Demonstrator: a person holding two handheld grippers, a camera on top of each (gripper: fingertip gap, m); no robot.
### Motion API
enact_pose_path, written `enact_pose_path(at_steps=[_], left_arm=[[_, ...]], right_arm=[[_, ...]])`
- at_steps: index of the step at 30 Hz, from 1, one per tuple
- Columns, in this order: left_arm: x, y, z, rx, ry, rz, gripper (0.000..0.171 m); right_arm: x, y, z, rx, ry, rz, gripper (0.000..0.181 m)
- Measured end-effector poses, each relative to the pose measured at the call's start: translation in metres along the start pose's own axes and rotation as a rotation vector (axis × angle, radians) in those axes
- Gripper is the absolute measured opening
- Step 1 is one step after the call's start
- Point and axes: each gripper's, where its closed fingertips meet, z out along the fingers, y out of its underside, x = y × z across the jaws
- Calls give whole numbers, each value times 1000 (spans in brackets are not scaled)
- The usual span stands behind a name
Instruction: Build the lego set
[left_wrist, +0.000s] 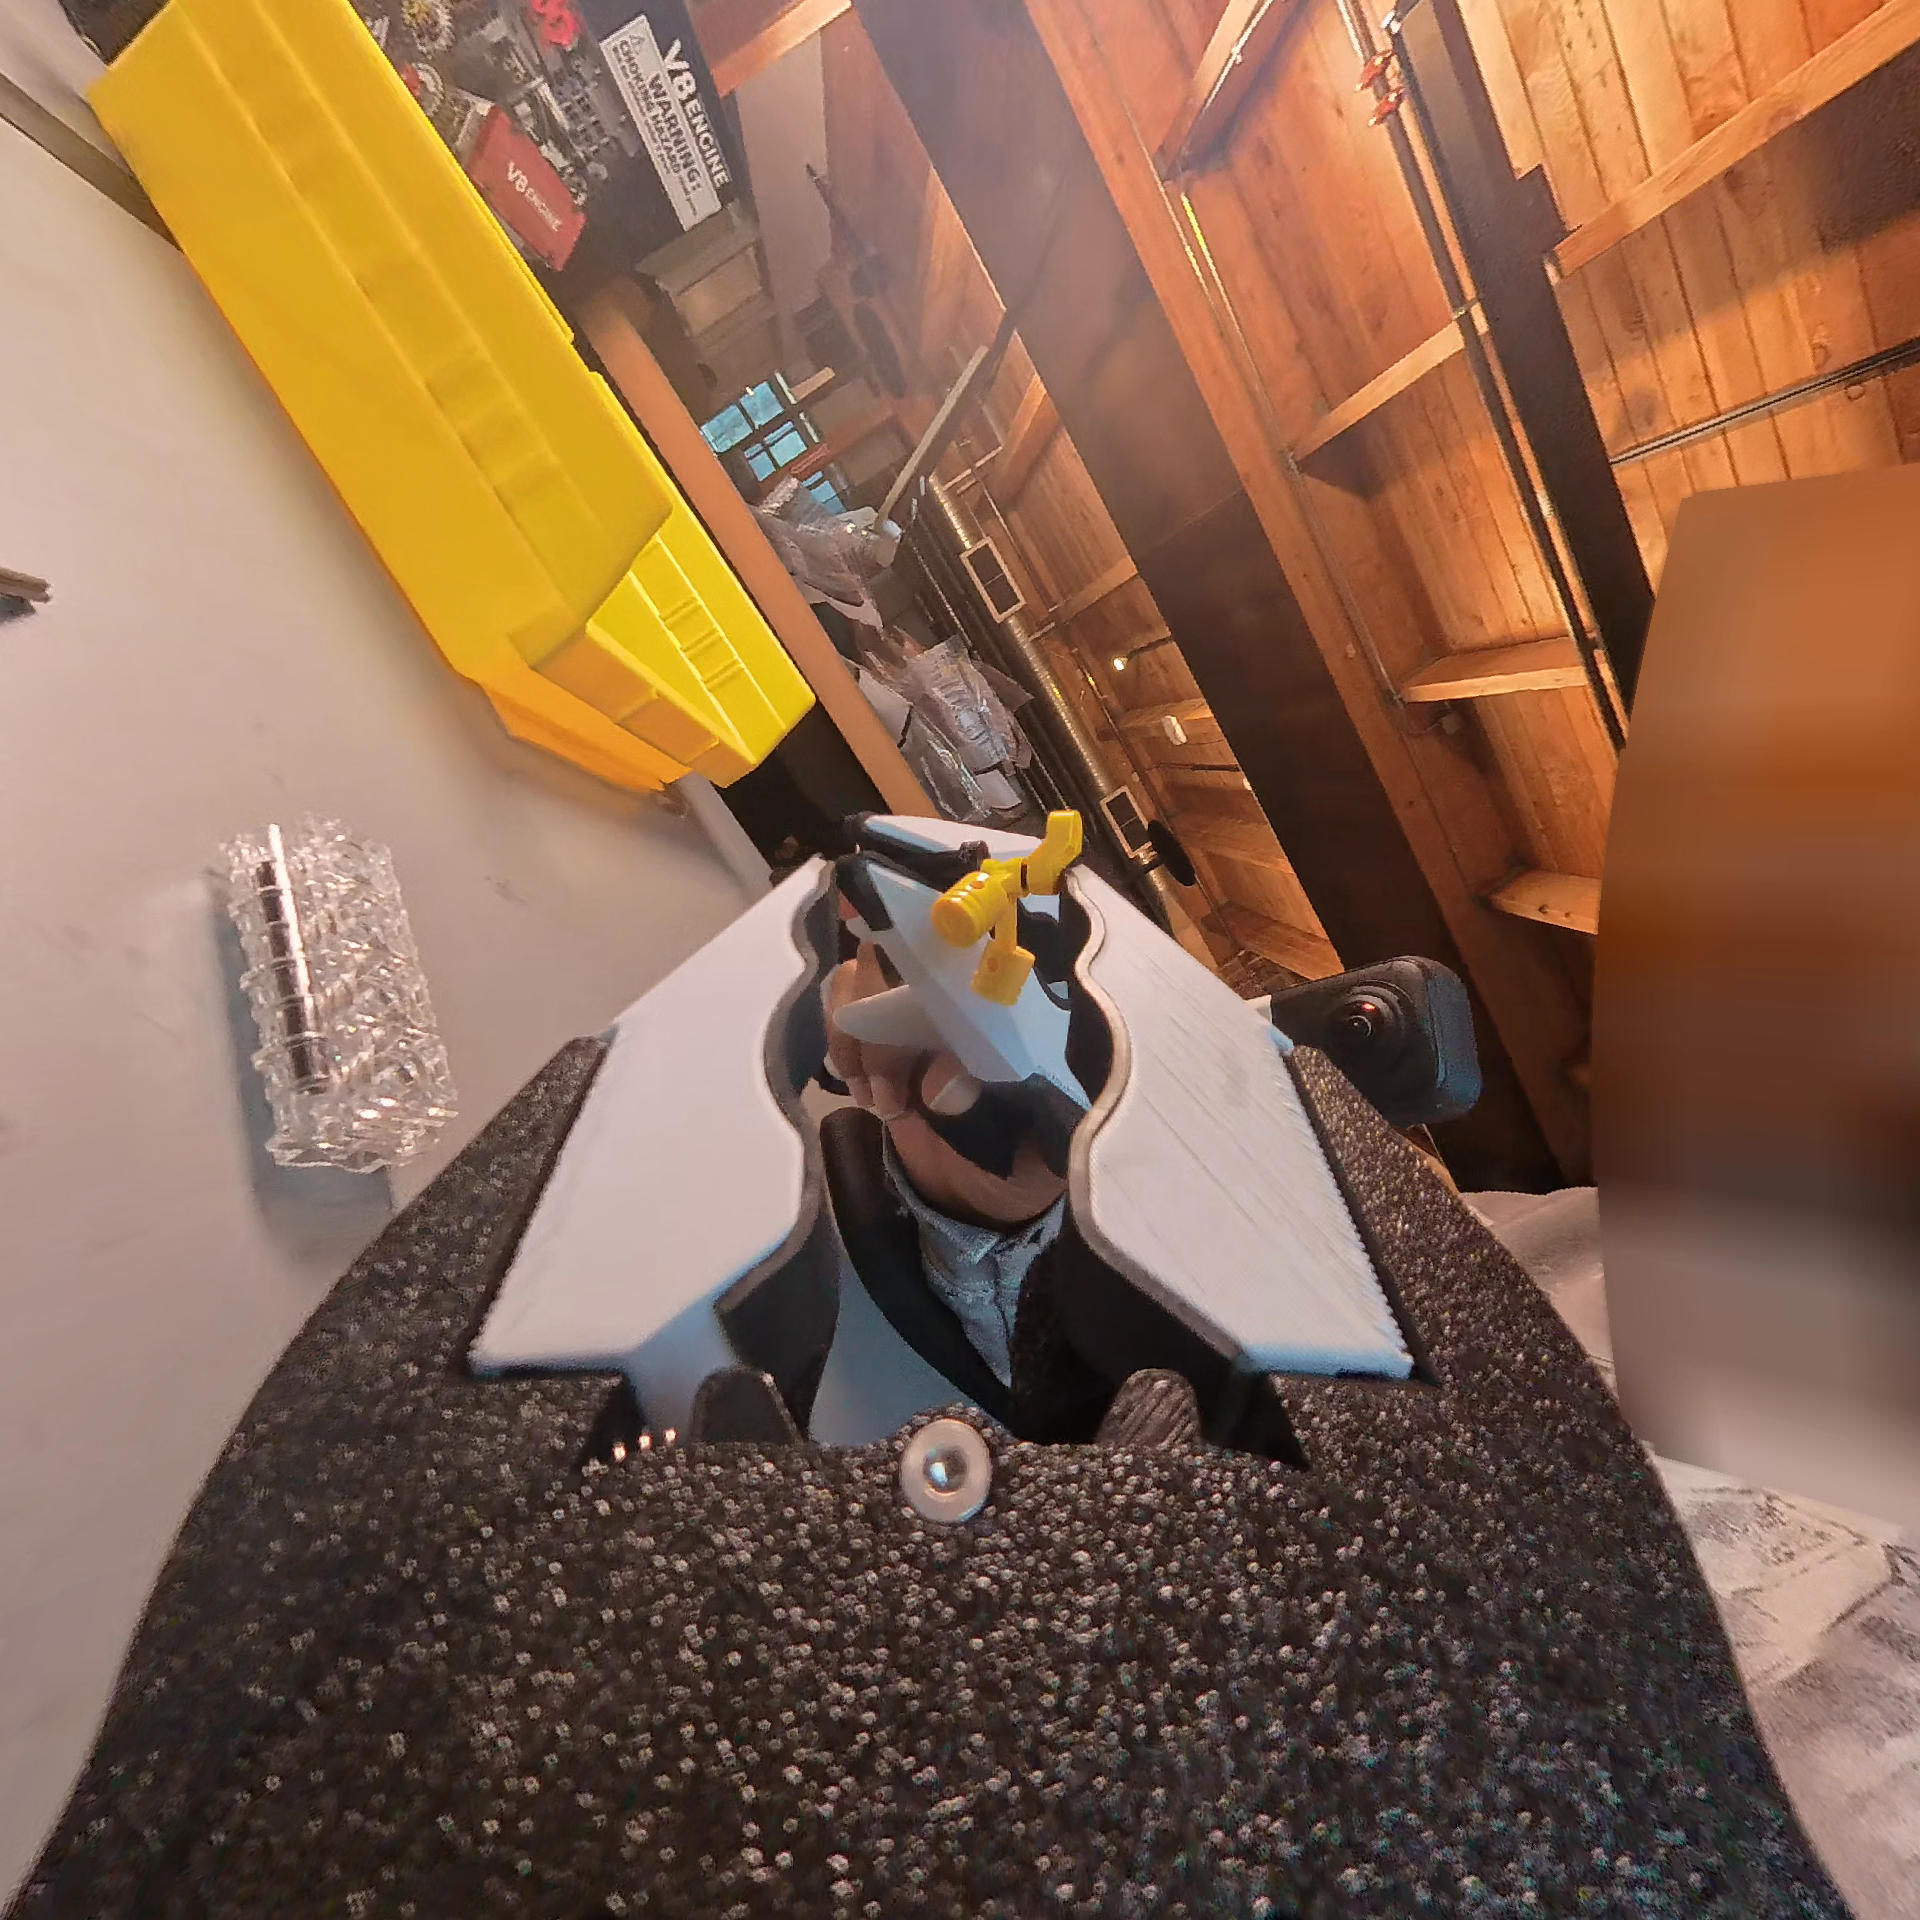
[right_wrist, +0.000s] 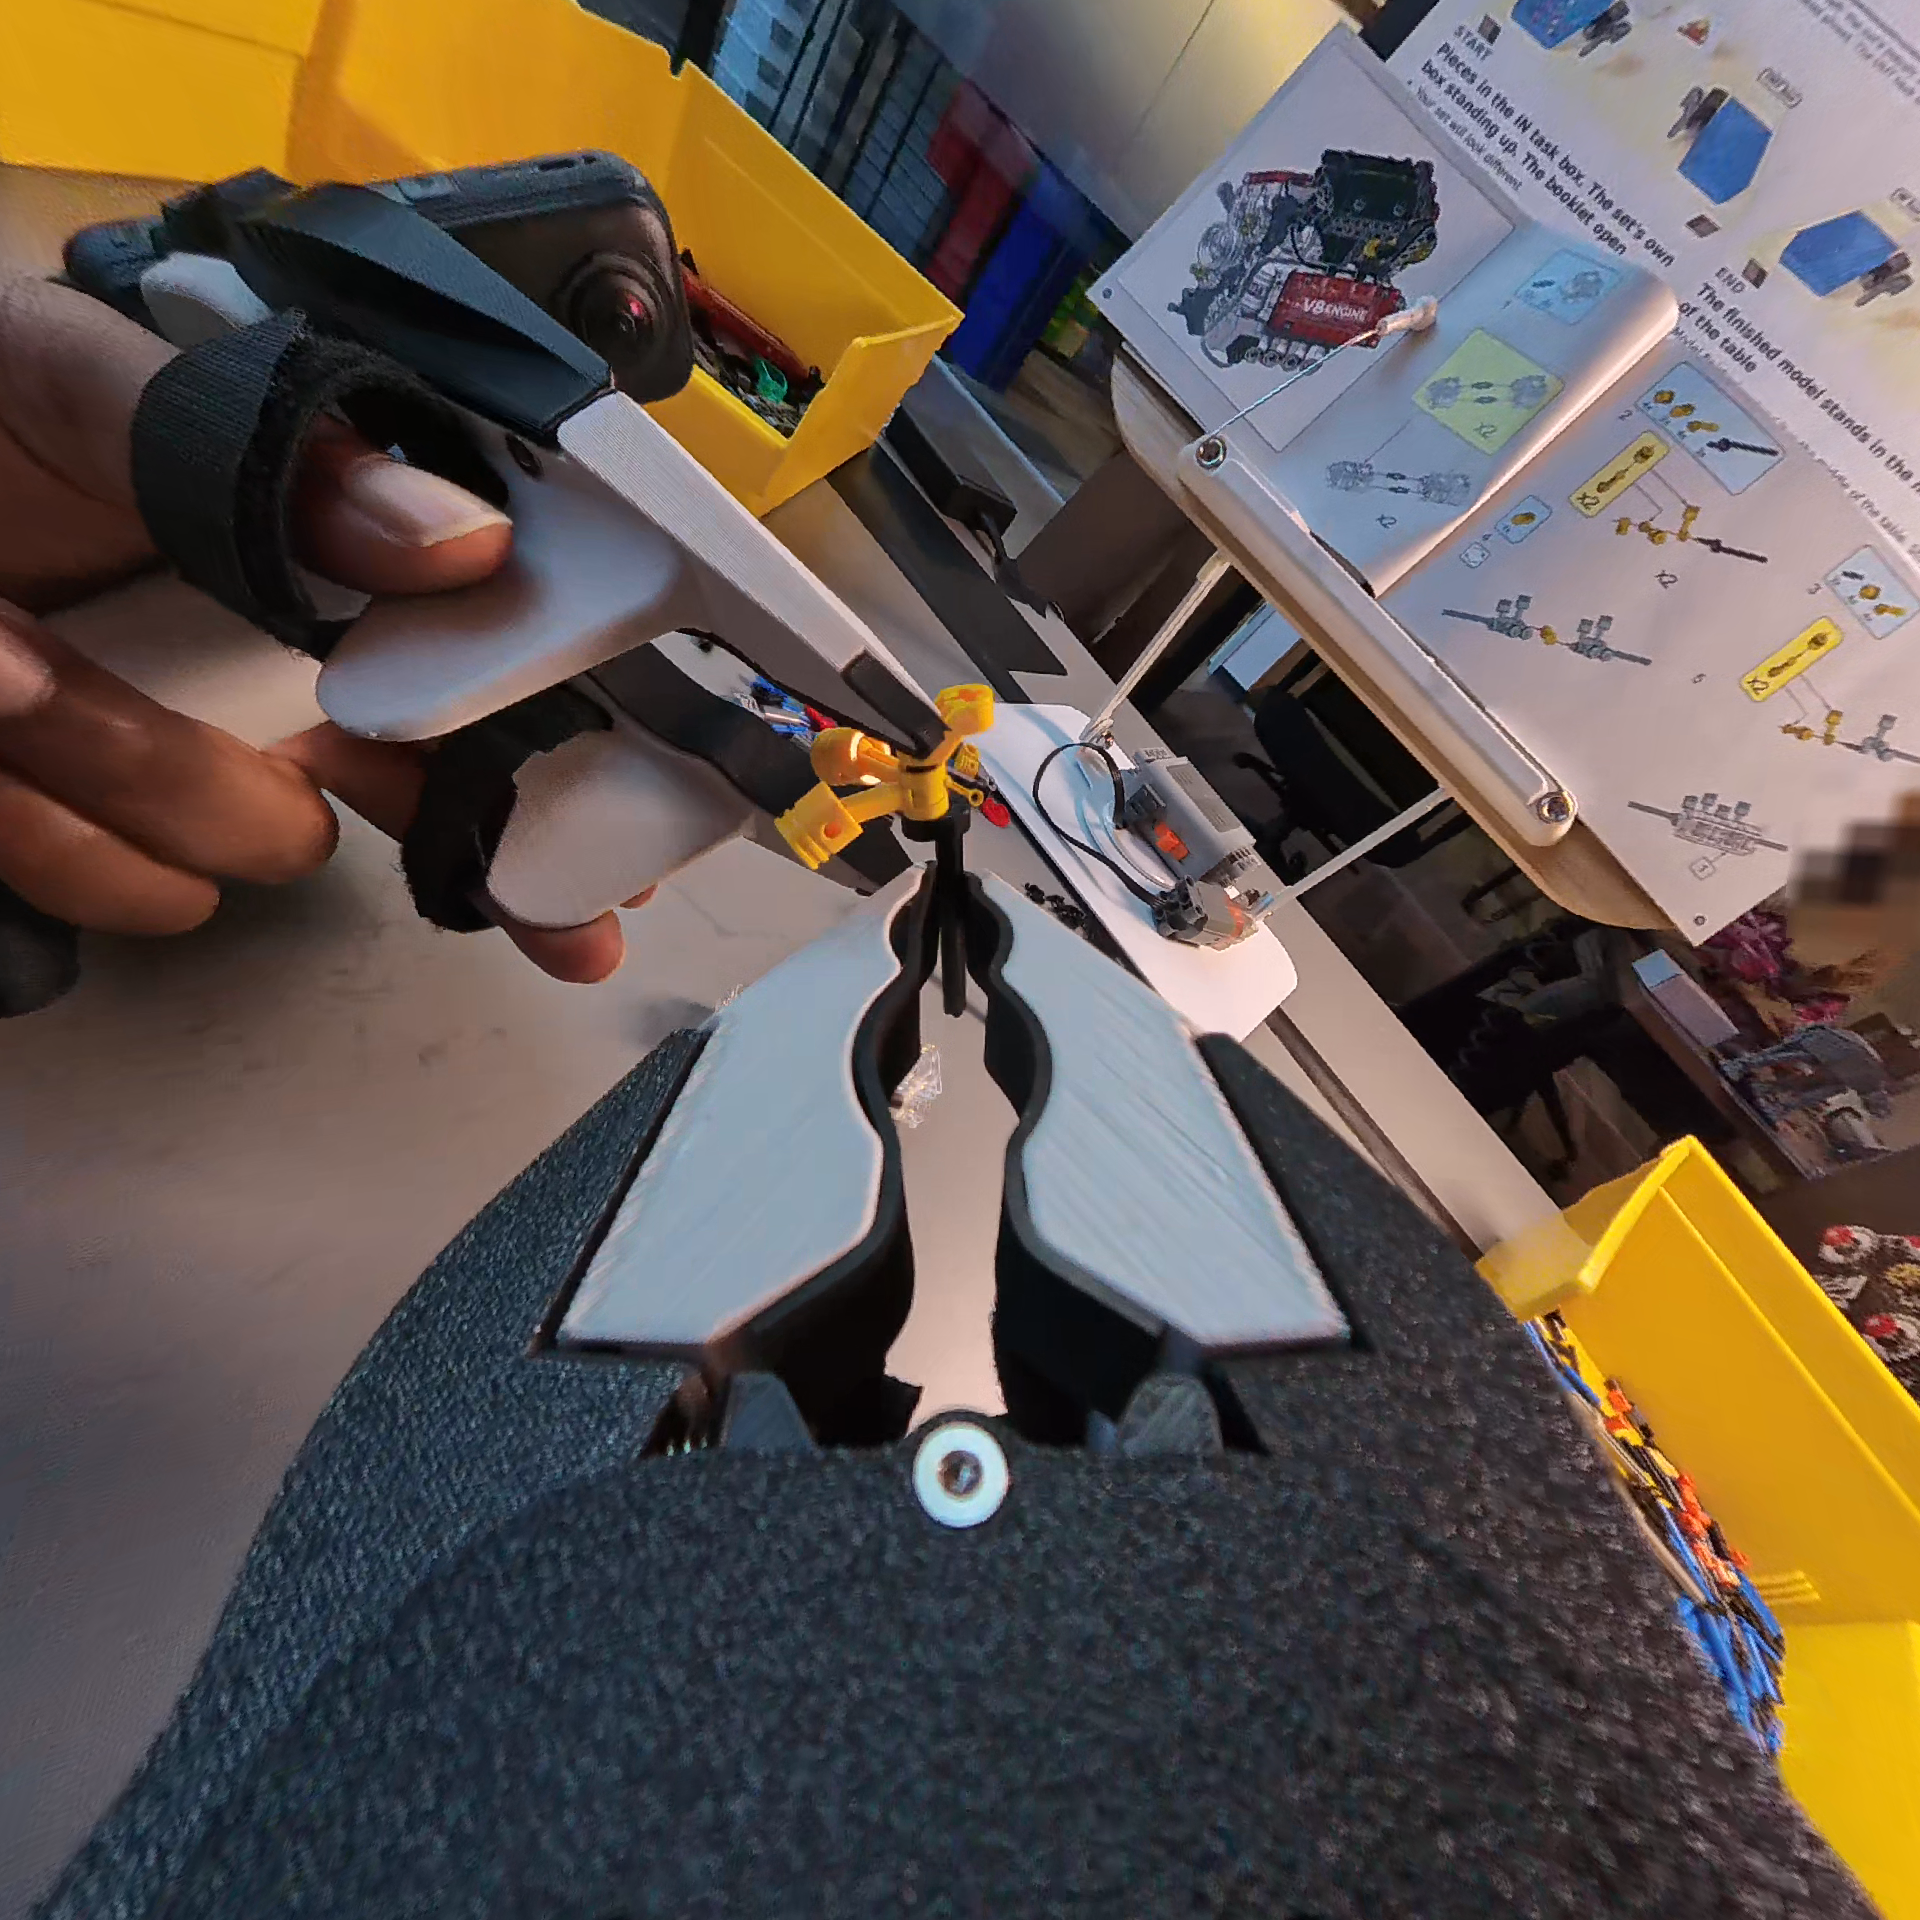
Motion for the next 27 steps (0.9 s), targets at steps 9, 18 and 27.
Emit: enact_pose_path(at_steps=[9,18,27], left_arm=[[12,0,-1,-1,97,28,40],[15,-7,-5,37,140,29,20],[23,-13,-7,26,139,106,9]], right_arm=[[2,-12,-6,-6,61,-93,2],[4,-13,-8,-17,76,-110,3],[1,-18,-7,16,63,-85,1]])
